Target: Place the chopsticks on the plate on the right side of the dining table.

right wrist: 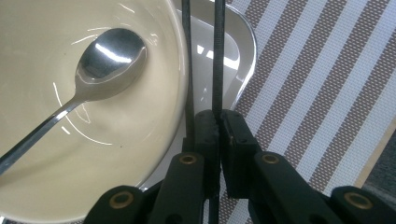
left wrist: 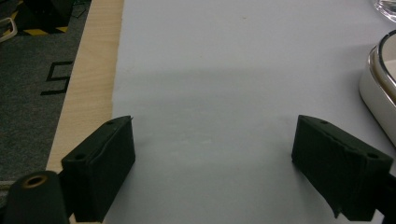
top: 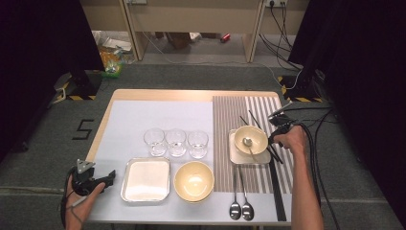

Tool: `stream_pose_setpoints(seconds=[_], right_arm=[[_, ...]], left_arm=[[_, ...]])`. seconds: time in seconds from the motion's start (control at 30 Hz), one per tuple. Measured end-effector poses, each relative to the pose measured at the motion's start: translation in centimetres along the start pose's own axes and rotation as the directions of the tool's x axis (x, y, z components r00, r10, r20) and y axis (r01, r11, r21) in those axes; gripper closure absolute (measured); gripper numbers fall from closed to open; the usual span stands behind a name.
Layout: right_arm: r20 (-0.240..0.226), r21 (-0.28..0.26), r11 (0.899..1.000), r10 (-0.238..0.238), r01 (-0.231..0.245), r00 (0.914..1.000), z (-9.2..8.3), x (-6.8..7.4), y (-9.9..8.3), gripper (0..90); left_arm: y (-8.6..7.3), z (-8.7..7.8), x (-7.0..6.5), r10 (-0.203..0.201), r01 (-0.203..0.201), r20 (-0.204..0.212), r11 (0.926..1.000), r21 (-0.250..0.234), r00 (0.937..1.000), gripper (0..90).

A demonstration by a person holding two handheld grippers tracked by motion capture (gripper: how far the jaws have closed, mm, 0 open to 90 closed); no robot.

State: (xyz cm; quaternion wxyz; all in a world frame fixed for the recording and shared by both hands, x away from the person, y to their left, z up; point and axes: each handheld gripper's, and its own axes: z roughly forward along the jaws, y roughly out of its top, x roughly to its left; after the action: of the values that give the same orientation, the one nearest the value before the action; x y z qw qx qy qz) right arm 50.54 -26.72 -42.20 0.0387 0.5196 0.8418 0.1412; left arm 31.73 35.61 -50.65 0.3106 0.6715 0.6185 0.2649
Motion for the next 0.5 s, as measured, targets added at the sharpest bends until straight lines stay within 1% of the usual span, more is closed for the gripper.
stream_pose_setpoints(seconds=[0.07,0.17,0.2,0.27,0.3,0.43,0.5], right_arm=[[-0.006,-0.003,1.000,-0.002,0.002,1.0000,0.25,0.06,0.05,86.1],[-0.004,0.001,1.000,0.000,0.000,1.0000,0.53,-0.02,0.12,86.1],[-0.007,-0.004,1.000,-0.007,0.007,0.9999,0.61,-0.11,0.15,86.2],[-0.023,-0.018,1.000,-0.003,0.003,0.9997,0.66,-0.18,0.12,86.1],[-0.026,-0.013,1.000,0.005,-0.005,0.9997,0.65,-0.14,0.08,86.2],[-0.026,-0.018,1.000,-0.005,0.004,0.9996,0.77,-0.34,-0.09,86.1],[-0.029,-0.019,1.000,0.006,-0.006,0.9996,0.84,-0.36,-0.16,86.1]], left_arm=[[0.00,0.00,-0.01,-0.001,0.001,0.000,1.0000,0.001,1.0000,12.3],[0.00,0.01,-0.01,-0.001,0.001,0.000,1.0000,-0.001,1.0000,12.3],[0.00,0.00,0.00,0.001,-0.001,0.000,1.0000,0.001,1.0000,12.3],[0.00,0.00,0.00,0.000,0.000,0.000,1.0000,0.000,1.0000,12.3],[0.01,0.00,0.00,0.000,0.000,0.001,1.0000,0.001,1.0000,12.3],[0.00,0.00,0.00,0.001,-0.001,0.000,1.0000,0.001,1.0000,12.3],[0.00,0.00,0.00,-0.001,0.001,0.000,1.0000,0.001,1.0000,12.3]])
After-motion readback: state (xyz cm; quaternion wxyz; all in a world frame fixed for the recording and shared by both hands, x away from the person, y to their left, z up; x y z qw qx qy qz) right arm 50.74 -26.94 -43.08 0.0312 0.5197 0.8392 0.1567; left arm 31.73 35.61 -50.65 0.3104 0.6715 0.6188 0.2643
